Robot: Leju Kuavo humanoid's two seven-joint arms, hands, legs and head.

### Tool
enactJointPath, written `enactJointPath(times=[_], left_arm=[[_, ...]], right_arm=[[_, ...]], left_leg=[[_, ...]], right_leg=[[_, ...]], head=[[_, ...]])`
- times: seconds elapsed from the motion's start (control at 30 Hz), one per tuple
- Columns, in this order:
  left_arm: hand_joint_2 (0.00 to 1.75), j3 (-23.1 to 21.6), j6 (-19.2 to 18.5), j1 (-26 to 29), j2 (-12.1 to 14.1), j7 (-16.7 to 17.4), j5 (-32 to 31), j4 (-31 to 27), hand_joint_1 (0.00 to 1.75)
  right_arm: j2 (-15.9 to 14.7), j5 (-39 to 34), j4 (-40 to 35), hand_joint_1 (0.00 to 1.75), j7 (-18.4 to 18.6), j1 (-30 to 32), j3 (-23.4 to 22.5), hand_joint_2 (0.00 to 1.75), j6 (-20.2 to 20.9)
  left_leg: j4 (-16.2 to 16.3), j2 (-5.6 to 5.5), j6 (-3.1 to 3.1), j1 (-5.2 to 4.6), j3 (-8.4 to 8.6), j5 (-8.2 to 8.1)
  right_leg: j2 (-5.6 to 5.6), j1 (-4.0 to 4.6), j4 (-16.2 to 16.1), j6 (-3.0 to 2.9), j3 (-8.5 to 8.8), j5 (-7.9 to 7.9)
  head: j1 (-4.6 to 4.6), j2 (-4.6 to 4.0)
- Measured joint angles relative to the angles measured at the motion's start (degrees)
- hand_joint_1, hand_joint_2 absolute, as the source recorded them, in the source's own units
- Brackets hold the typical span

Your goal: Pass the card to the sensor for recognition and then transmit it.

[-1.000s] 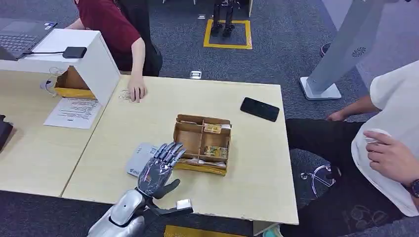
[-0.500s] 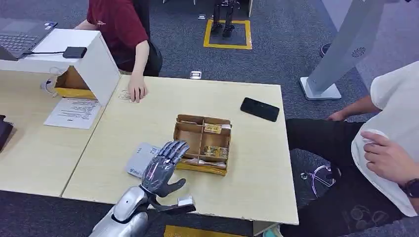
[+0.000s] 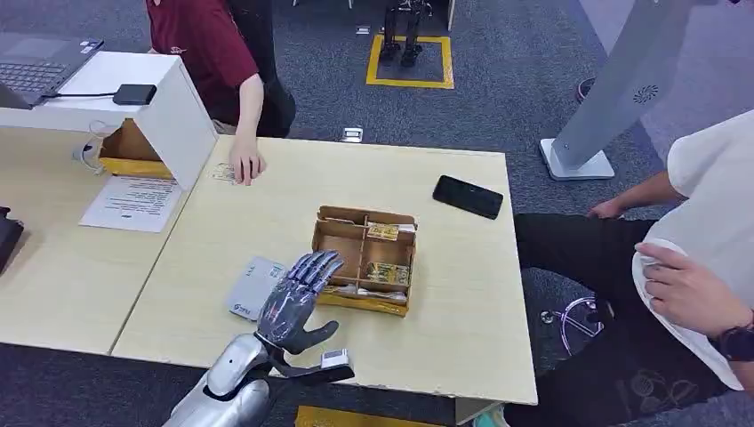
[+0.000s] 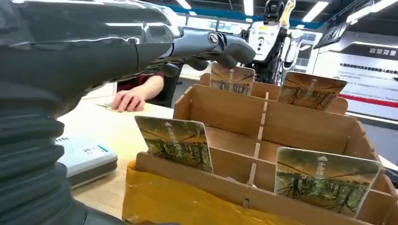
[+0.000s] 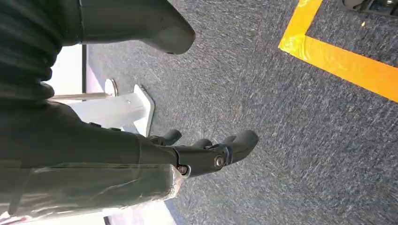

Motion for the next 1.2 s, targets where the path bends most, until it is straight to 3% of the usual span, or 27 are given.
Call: enactJointPath(times=[1.2], left_arm=[[1.75,2.38,-0.26,-1.94,-0.59,-0.55,2.08,3.45,0.0]], right_arm=[[0.0,0.35,0.0,0.0,-0.09,-0.06,1.25,1.75,-0.02]], left_leg=[[0.0,0.0,0.0,0.0,0.0,0.0]], right_leg=[[0.0,0.0,0.0,0.0,0.0,0.0]], head=[[-0.02,0.0]])
